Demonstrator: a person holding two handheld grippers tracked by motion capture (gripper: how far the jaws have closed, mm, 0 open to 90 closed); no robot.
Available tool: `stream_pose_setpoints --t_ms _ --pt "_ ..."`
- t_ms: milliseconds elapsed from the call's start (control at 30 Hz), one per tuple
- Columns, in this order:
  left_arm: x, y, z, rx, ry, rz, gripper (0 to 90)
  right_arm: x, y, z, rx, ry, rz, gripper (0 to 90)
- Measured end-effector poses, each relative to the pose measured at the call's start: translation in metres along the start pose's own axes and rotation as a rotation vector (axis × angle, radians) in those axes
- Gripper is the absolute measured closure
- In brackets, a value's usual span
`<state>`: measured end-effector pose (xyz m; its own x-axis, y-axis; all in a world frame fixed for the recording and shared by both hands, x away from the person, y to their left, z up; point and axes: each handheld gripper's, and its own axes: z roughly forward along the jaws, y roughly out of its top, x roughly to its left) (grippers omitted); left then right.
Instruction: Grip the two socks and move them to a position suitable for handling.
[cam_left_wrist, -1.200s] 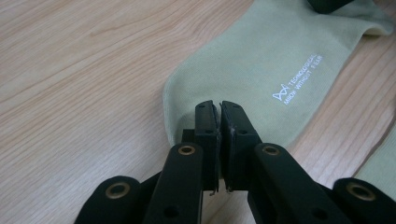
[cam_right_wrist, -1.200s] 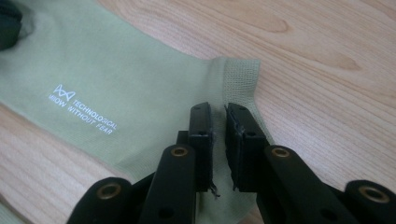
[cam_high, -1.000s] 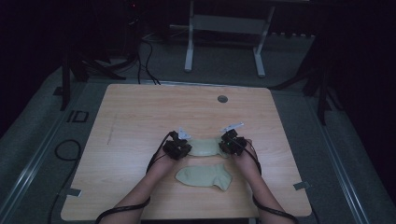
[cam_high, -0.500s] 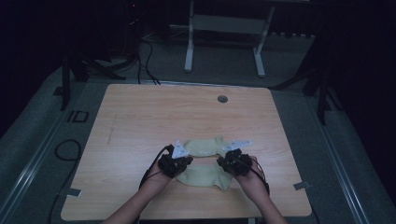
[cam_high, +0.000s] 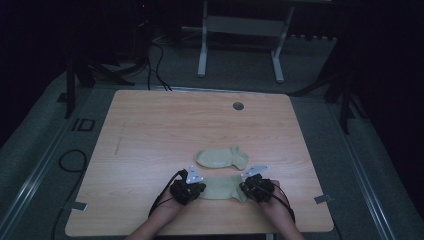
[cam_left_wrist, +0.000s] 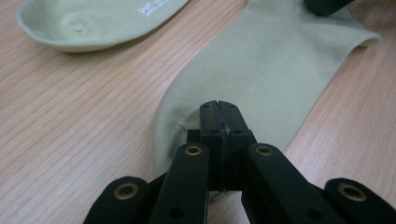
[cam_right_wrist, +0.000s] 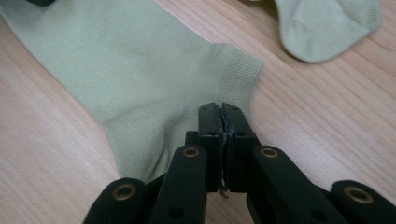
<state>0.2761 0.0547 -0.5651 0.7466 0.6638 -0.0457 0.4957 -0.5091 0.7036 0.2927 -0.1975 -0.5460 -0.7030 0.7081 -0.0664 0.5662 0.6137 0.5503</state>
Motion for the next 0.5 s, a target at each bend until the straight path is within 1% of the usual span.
stream_pose_setpoints --t_ms 133,200,267,300,333,367,400,433,467,500 --pt "-0.003 0.002 0.003 -0.006 -0.007 -0.009 89.3 -0.007 -0.004 -0.002 -0.005 -0.006 0.017 87.4" --pt "-0.004 0.003 0.004 -0.007 -0.014 -0.014 89.3 -0.010 -0.006 -0.003 -0.008 0.001 0.029 87.4" --pt "-0.006 0.004 0.004 -0.008 -0.022 -0.012 89.1 -0.012 -0.005 -0.004 -0.008 0.015 0.039 84.4" --pt "-0.006 0.004 0.003 -0.016 -0.025 -0.012 87.0 -0.012 -0.005 -0.005 -0.016 0.019 0.044 82.0" --pt "-0.006 0.005 0.001 -0.023 -0.020 -0.011 68.6 -0.014 -0.003 -0.010 -0.044 0.006 0.050 71.6" --pt "-0.007 0.005 -0.001 -0.033 -0.009 -0.013 68.6 -0.014 -0.003 -0.010 -0.044 0.006 0.050 71.6" --pt "-0.006 0.006 -0.003 -0.037 -0.001 -0.008 63.1 -0.016 -0.003 -0.012 -0.061 -0.008 0.057 70.6" --pt "-0.005 0.006 -0.005 -0.040 0.006 -0.016 61.9 -0.018 -0.002 -0.015 -0.068 -0.014 0.069 70.6" --pt "-0.001 0.006 -0.007 -0.031 0.016 -0.035 57.9 -0.021 -0.003 -0.016 -0.069 -0.011 0.081 70.5" --pt "0.000 0.005 -0.007 -0.027 0.018 -0.043 56.3 -0.023 -0.004 -0.015 -0.055 -0.004 0.083 69.2"
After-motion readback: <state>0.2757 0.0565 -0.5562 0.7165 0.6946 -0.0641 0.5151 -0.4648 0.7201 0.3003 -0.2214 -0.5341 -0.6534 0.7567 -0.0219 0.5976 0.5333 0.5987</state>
